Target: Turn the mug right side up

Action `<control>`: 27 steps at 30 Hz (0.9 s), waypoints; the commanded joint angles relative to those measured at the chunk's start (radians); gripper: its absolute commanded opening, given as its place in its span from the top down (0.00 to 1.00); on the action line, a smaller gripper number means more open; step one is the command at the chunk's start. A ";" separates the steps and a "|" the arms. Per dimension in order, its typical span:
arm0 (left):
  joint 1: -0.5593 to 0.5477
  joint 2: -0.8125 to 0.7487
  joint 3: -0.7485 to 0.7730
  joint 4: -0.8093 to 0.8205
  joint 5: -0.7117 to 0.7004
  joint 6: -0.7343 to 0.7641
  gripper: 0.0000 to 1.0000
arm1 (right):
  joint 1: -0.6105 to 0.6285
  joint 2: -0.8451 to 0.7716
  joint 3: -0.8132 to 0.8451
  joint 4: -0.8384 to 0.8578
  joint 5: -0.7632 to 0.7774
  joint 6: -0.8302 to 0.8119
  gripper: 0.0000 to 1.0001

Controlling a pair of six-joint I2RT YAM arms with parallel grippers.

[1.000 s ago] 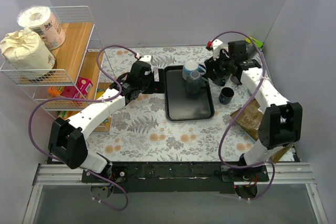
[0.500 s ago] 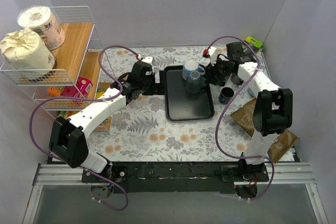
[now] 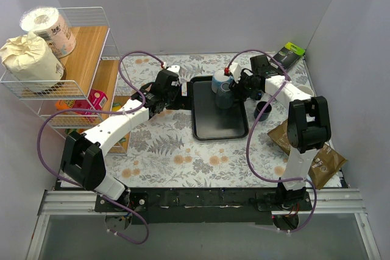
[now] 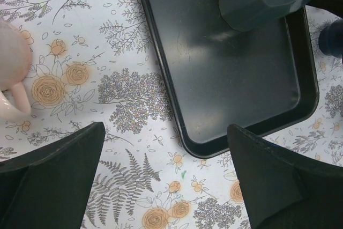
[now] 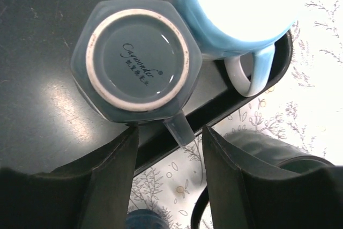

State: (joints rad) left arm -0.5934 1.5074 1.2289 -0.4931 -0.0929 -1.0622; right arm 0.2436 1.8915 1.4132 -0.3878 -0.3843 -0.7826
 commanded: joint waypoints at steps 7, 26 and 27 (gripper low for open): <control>-0.006 0.005 0.032 0.004 -0.002 0.030 0.02 | -0.003 0.032 0.010 0.069 0.001 -0.072 0.52; -0.006 0.020 0.034 0.014 0.001 0.050 0.02 | 0.019 0.049 -0.019 0.096 0.031 -0.032 0.99; -0.006 0.019 0.034 0.016 0.001 0.048 0.02 | 0.019 0.044 -0.022 0.098 0.036 -0.032 0.99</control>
State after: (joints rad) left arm -0.5934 1.5337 1.2297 -0.4908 -0.0925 -1.0283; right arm 0.2546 1.9400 1.4090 -0.3084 -0.3607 -0.8219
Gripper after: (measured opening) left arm 0.982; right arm 0.050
